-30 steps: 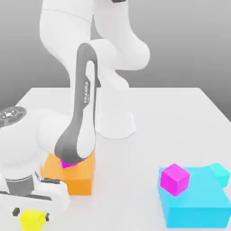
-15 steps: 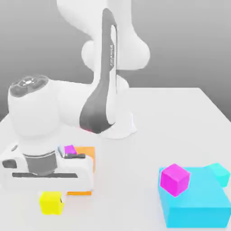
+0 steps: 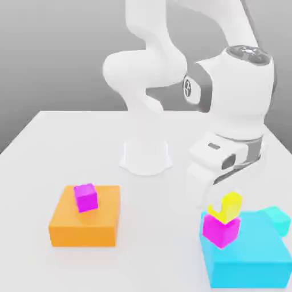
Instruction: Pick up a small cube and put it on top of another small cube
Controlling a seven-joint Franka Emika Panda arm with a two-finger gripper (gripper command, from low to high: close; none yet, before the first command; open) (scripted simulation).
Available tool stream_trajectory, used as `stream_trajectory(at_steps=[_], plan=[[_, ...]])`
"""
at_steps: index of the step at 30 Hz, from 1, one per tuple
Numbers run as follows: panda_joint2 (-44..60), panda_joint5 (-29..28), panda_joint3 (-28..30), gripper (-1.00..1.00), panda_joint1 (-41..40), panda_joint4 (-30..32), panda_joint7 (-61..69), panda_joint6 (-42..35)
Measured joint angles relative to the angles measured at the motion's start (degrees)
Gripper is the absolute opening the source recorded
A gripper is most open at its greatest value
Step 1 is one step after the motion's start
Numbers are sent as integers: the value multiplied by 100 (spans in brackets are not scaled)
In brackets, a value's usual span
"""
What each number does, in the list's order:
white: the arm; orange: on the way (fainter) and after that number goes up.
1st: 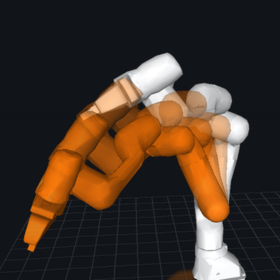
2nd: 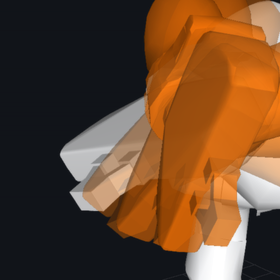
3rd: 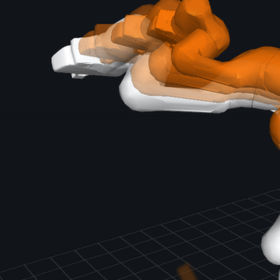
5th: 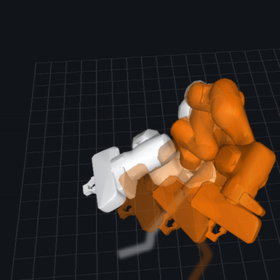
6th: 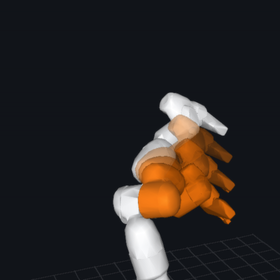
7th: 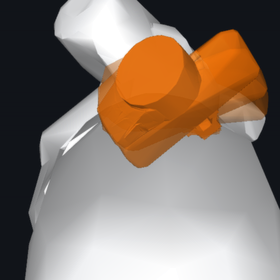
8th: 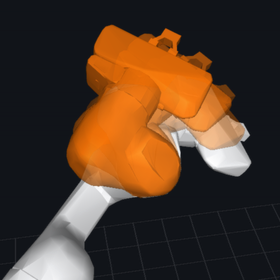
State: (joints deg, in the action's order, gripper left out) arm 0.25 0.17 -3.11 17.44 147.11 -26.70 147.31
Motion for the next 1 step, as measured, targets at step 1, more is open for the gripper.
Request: stream_trajectory(at_steps=[1], plan=[[0, 0, 0, 100, 2, 0, 0, 0]])
